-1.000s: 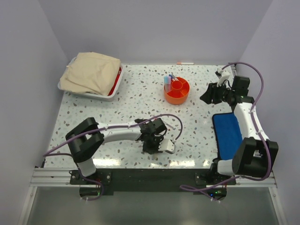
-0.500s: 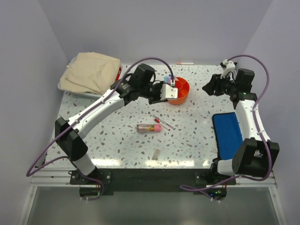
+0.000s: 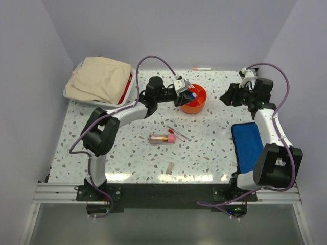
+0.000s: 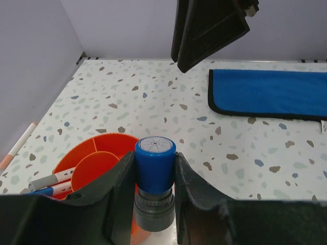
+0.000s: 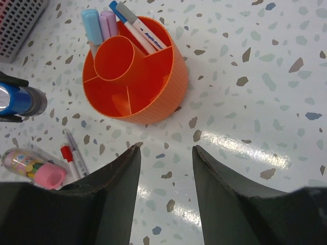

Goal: Sort the stationery into containers
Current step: Place the stationery in the storage box.

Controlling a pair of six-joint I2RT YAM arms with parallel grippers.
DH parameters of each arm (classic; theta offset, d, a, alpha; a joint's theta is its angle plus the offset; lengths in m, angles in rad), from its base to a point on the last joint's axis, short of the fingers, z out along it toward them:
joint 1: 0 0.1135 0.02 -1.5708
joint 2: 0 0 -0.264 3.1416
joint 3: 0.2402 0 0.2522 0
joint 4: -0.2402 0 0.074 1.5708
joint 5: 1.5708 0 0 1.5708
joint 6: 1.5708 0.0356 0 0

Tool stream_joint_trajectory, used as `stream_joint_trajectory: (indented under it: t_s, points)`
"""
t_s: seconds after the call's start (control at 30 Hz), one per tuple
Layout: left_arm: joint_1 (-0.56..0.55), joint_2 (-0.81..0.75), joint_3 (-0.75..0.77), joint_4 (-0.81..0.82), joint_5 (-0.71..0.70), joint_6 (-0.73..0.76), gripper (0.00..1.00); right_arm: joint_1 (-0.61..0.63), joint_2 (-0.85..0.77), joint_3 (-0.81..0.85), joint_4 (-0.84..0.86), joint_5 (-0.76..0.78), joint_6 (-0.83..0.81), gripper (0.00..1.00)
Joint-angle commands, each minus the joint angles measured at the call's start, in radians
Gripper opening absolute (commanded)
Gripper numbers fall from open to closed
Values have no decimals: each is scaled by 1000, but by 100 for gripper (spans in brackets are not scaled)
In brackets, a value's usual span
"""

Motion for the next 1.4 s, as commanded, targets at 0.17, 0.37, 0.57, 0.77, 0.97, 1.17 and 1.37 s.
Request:
stream_joint_trajectory:
  t_s: [0.17,0.37,0.57,0.77,0.97,1.17,1.37]
  points:
    - [31,135,101,347,31,-237,0,-3,13,10,38,26,-21,49]
    - [45,221,131,392,33,-269,0,-3,34,41,3,36,-56,49]
    - [53,255,123,410,33,-280,0,-3,62,59,-2,36,-64,49]
    - [66,293,128,418,25,-276,3,-3,100,81,1,38,-62,49]
    - [72,327,158,407,25,-263,21,-3,129,102,4,35,-65,49]
    - [76,319,152,410,28,-265,34,-3,135,99,4,29,-65,49]
    - [82,279,114,412,37,-260,41,-3,151,96,20,15,-57,49]
